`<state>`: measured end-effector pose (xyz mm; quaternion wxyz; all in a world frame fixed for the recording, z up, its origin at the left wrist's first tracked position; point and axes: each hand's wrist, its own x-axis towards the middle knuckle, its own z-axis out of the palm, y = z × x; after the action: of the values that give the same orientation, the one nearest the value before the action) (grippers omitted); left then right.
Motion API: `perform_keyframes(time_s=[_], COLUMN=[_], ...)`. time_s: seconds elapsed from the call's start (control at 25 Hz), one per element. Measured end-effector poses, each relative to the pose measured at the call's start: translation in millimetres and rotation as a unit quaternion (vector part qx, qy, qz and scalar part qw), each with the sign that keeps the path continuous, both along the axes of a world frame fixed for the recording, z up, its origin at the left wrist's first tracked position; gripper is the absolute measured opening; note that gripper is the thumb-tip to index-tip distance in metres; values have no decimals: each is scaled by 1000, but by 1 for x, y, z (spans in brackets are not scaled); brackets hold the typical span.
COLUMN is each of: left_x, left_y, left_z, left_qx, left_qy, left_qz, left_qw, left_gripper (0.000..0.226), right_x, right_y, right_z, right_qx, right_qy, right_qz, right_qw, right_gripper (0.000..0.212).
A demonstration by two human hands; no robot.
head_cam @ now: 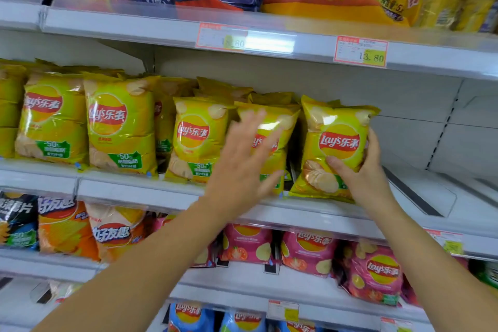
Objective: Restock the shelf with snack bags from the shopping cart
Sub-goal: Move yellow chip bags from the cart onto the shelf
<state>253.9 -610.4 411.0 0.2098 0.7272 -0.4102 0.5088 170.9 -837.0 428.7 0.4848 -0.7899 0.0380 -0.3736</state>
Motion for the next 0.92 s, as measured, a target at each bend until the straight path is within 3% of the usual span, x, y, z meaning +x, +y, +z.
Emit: perform_keyframes(time_s=[0.08, 0.16, 0.32, 0.44, 0.72, 0.84, 0.92], left_x=[-18, -29, -27, -21, -21, -35, -44], left_y=[-36, -68, -102, -110, -113, -117, -123], left_z=[-7, -16, -14, -16, -13, -18, -13], left_qx=[78, 117, 80, 68, 32, 15, -32], left_qy=[-2, 50, 188, 300, 375, 381, 372], left_qz=[-82, -117, -138, -172, -212, -208, -168], left_qw=[994, 985, 969, 936, 902, 901, 912], left_gripper=[67, 75, 93, 96, 102, 105, 101], right_x=[3, 1, -6, 1, 9, -5, -14], right_y=[-1, -3, -17, -23, -23, -25, -33], right_z=[-8, -15, -17, -17, -13, -18, -5], right_qx=[-26, -45, -75, -70, -54, -43, 64], right_qy=[-18, -14, 22, 19, 52, 109, 123], right_qz=[6, 4, -24, -16, 20, 46, 106], right_qw=[999, 999, 997, 997, 997, 992, 985], right_gripper=[91, 91, 91, 93, 95, 77, 48])
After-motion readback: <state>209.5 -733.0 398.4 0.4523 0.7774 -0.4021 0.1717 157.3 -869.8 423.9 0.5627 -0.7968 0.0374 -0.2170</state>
